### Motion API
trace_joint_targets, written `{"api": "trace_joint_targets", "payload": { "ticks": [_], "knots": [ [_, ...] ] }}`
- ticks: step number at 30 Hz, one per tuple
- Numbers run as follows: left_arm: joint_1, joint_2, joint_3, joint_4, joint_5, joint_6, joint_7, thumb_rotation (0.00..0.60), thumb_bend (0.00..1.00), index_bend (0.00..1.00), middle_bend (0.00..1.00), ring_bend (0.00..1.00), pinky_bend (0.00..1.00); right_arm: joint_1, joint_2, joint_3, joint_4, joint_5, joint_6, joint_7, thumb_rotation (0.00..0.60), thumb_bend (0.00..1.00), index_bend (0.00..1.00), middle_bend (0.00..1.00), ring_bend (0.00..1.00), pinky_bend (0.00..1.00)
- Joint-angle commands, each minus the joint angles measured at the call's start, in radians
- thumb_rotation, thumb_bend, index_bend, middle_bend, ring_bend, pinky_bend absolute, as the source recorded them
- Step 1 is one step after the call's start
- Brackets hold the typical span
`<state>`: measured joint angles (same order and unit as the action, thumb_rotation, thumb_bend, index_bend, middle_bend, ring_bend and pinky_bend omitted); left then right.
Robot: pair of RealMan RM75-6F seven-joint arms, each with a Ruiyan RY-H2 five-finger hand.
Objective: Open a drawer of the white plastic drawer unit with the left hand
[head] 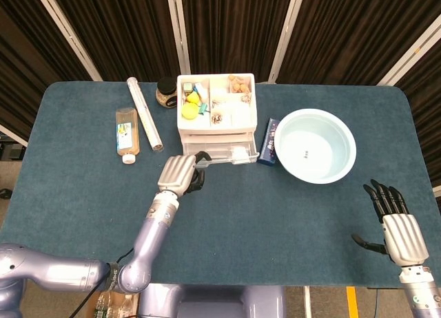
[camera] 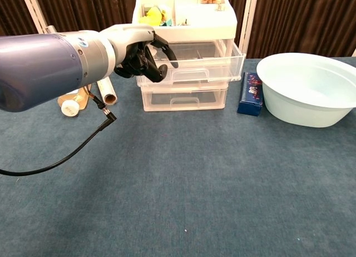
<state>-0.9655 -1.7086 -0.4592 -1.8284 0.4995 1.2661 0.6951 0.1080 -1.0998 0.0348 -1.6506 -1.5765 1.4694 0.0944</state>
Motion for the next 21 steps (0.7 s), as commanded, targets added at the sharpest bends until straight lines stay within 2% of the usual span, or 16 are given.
{"api": "trace_joint_targets", "payload": {
  "ticks": [1, 14, 18, 21],
  "knots": [
    [-0.002, 0.012, 0.003, -0.026, -0.02, -0.003, -0.002, 0.6, 0.63, 0.33, 1.0, 1.0, 0.99, 0.0, 0.0, 0.0, 0.001, -0.001, 0.001, 0.0, 0.6, 0.17, 0.0, 0.0, 0.0, 0.0],
    [-0.01, 0.037, 0.039, -0.107, -0.006, 0.001, -0.023, 0.6, 0.63, 0.33, 1.0, 1.0, 0.99, -0.001, -0.003, -0.002, 0.002, -0.006, 0.005, -0.002, 0.6, 0.17, 0.0, 0.0, 0.0, 0.0],
    [-0.013, 0.04, 0.049, -0.111, 0.006, 0.012, -0.029, 0.6, 0.61, 0.28, 1.0, 1.0, 0.98, -0.001, -0.002, -0.002, 0.002, -0.006, 0.005, -0.001, 0.6, 0.17, 0.0, 0.0, 0.0, 0.0],
    [-0.014, 0.041, 0.062, -0.097, 0.031, 0.025, -0.026, 0.6, 0.53, 0.21, 1.0, 0.99, 0.98, -0.002, -0.002, -0.002, 0.002, -0.007, 0.005, 0.0, 0.6, 0.17, 0.0, 0.0, 0.0, 0.0]
  ]
}}
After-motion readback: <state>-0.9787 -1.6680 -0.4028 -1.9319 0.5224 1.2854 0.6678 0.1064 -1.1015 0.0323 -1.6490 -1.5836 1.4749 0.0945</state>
